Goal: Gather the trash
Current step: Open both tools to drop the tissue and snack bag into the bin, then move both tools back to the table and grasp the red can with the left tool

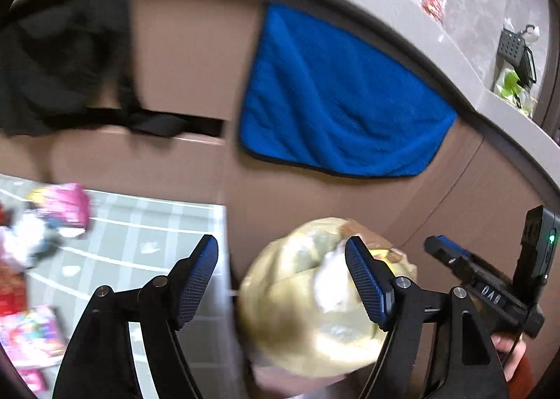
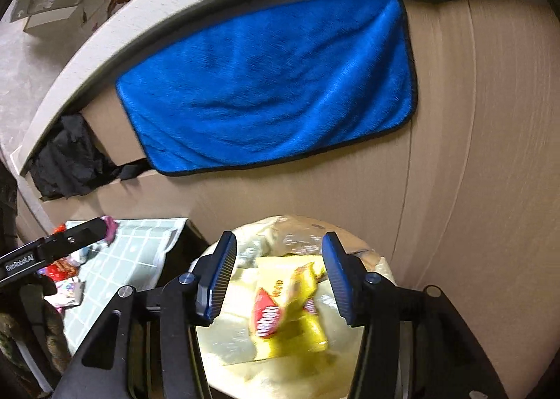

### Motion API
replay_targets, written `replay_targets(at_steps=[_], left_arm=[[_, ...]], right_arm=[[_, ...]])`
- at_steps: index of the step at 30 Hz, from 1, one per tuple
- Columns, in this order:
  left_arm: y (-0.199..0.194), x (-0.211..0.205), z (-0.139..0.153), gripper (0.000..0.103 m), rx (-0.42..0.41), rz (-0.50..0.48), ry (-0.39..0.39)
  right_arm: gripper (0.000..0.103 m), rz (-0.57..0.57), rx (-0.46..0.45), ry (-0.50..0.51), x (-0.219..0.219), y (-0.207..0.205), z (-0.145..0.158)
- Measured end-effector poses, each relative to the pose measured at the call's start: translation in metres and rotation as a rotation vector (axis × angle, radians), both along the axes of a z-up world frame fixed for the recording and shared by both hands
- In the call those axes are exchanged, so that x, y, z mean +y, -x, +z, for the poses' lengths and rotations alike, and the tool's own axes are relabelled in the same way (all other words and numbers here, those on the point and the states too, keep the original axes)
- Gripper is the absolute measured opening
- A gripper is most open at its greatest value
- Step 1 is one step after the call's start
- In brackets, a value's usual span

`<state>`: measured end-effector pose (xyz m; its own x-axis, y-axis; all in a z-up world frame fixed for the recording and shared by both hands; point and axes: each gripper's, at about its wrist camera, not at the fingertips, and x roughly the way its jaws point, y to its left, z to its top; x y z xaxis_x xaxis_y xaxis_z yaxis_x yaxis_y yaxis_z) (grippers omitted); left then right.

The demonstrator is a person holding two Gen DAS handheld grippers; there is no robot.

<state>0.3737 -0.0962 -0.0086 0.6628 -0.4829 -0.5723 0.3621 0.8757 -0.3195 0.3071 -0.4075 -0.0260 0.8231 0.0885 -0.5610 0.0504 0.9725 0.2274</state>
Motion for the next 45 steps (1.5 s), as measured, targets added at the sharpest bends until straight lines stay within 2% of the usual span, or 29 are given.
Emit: replay_targets(at_steps=[6,12,18,24,27,30,38,43,45], left_arm=[[0.037,0.081,0.013,0.075,-0.040,0.099,-0.057],[0.062,0.171,0.017,0.075,-0.074,0.238,-0.072],[0.075,0.269,0.007,0.075,-0.051,0.397,-0.023],[0.092,0.334,-0.016,0.075,0.013,0.519,0.039],[0.099,0.362,-0.034,0.075,0.070,0.576,0.073],[0.102,0.376,-0.051,0.076,0.124,0.601,0.122],[0.090,0.367,-0.094,0.076,0.239,0.622,0.071],[0.084,0.371,-0.102,0.077,0.236,0.652,0.136],[0.081,0.375,-0.106,0.077,0.262,0.652,0.191]], right_arm=[[0.048,0.065,-0.050,-0.007,0.041,0.015,0.023],[0.050,0.184,-0.069,0.006,0.104,0.022,0.039],[0.050,0.279,-0.055,0.023,0.164,0.018,0.038],[0.050,0.384,-0.005,0.032,0.227,0.005,0.029],[0.050,0.436,0.010,0.035,0.254,0.004,0.024],[0.050,0.479,0.021,0.042,0.277,0.005,0.020],[0.050,0.542,0.049,0.057,0.305,0.012,0.010],[0.050,0.558,0.071,0.070,0.307,0.015,0.003],[0.050,0.568,0.082,0.062,0.308,0.014,0.000]])
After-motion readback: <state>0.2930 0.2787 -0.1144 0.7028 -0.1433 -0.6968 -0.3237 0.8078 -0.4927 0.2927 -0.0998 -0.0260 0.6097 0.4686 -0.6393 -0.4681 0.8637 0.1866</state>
